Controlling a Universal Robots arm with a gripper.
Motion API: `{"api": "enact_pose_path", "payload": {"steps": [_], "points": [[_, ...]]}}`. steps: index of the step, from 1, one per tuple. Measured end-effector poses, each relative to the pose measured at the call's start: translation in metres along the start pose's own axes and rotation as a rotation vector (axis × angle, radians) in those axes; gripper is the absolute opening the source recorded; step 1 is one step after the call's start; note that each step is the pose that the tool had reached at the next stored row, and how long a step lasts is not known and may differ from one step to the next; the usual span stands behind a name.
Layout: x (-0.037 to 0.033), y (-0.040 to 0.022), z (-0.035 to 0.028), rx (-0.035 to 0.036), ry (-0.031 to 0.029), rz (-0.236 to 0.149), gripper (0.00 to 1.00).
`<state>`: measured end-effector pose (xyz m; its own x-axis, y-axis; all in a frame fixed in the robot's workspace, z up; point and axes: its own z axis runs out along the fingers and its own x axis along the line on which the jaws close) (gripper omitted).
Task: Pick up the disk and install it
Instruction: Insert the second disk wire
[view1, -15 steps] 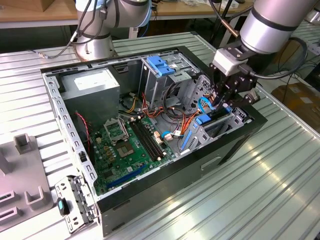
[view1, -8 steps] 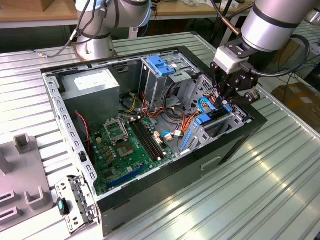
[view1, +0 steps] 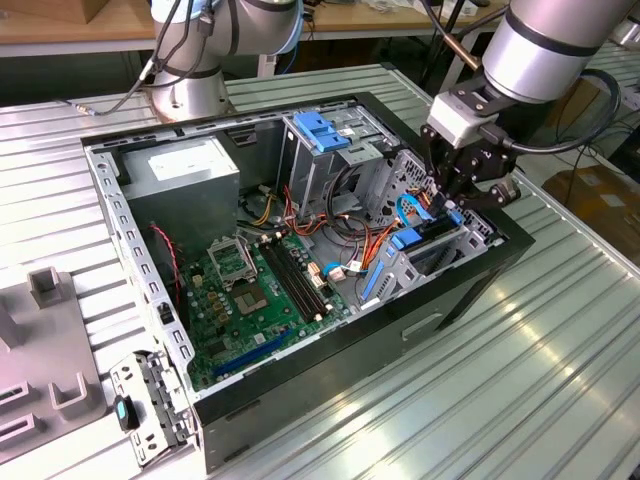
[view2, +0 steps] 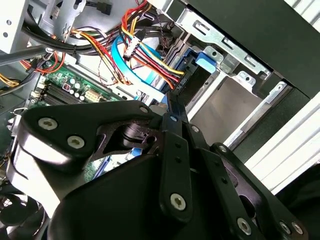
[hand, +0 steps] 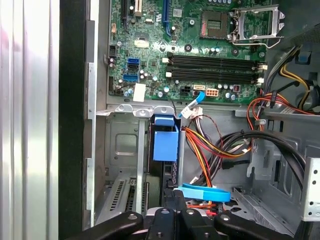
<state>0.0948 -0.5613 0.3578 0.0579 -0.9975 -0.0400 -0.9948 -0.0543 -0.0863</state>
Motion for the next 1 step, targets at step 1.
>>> {"api": "enact_pose_path", "payload": {"steps": [1], "points": [[0.0, 0.0, 0.0, 0.0003, 0.0, 0.0, 0.11]]}}
